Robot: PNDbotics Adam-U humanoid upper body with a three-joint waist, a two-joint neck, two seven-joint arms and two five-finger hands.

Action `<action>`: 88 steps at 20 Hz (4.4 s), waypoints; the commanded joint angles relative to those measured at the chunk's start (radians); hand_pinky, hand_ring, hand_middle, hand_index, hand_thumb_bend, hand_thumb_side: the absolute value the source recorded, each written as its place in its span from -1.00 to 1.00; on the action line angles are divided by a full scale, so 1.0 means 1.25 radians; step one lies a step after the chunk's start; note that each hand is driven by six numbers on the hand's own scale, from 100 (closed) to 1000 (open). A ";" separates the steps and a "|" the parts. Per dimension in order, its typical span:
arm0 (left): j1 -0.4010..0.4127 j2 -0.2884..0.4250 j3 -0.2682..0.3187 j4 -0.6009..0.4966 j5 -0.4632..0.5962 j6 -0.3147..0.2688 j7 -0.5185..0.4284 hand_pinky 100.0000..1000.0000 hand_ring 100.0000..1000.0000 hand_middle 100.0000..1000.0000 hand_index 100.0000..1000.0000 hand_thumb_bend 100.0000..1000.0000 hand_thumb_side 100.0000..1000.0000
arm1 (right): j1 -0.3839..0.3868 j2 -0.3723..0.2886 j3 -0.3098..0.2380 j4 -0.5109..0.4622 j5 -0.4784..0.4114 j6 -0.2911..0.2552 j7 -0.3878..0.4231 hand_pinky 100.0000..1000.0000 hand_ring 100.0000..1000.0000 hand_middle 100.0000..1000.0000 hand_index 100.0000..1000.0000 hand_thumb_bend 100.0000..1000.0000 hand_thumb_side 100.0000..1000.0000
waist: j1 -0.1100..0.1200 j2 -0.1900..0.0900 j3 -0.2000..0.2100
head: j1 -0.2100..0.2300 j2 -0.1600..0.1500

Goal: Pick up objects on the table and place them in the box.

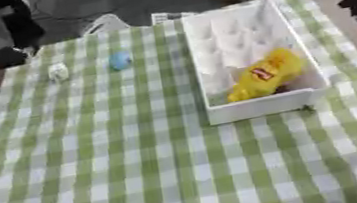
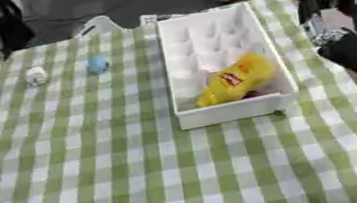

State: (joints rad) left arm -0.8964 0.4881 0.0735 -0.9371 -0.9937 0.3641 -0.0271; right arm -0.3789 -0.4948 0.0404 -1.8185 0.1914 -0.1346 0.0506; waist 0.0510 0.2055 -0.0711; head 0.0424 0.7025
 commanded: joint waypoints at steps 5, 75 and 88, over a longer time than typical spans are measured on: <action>-0.044 0.025 0.013 0.069 -0.099 0.034 0.039 0.50 0.63 0.65 0.78 0.47 -0.33 | -0.010 -0.020 -0.001 -0.008 -0.005 -0.001 0.003 0.42 0.54 0.52 0.88 -0.86 -0.02 | 0.007 -0.023 -0.005 | 0.001 -0.010; -0.108 0.054 0.046 0.267 0.035 0.020 0.034 0.53 0.66 0.66 0.77 -0.25 -0.36 | -0.018 -0.024 0.001 -0.017 0.009 -0.009 0.011 0.41 0.54 0.52 0.89 -0.91 -0.01 | 0.040 0.072 -0.098 | 0.005 -0.068; -0.104 0.059 0.046 0.285 0.098 0.009 0.032 0.53 0.62 0.51 0.69 -0.27 -0.36 | -0.018 -0.023 -0.001 -0.019 0.013 -0.010 0.010 0.41 0.54 0.52 0.89 -0.91 0.00 | 0.036 0.091 -0.103 | 0.005 -0.076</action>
State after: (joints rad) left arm -1.0116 0.5184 0.1274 -0.5740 -0.8781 0.3787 0.0138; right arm -0.3883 -0.4988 0.0499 -1.8217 0.2017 -0.1444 0.0650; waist 0.0900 0.3215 -0.1984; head 0.0507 0.6218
